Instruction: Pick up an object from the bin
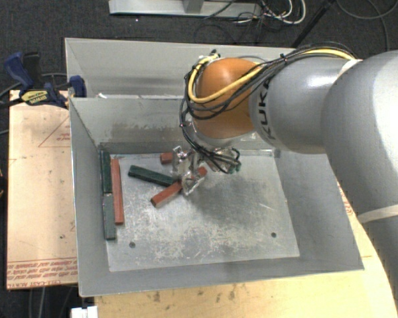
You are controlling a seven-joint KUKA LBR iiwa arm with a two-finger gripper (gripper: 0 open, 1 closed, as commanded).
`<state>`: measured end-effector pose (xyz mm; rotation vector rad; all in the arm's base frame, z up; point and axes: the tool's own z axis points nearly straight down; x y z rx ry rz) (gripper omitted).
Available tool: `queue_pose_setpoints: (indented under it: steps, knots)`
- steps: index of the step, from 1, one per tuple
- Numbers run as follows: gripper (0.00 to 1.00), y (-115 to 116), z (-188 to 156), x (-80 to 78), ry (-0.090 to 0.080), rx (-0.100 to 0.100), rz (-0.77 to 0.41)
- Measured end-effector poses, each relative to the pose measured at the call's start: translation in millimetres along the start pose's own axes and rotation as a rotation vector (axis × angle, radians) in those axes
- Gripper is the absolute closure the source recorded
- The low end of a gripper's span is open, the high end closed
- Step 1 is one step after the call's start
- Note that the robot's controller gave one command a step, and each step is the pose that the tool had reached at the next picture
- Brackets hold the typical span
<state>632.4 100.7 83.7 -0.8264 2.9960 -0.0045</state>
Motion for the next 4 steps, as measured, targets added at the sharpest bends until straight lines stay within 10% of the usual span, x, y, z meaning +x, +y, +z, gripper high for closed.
queue_pose_setpoints:
  steps: [1,2,3,4]
  knots:
    - [1.00,0,0,0.0,0.000,0.000,0.000]
    - [1.00,-11,-108,5.5,0.027,-0.012,-0.052]
    - [1.00,-11,-108,5.7,0.028,-0.013,-0.052]
    - [1.00,-29,-240,-8.2,0.024,-0.019,-0.479]
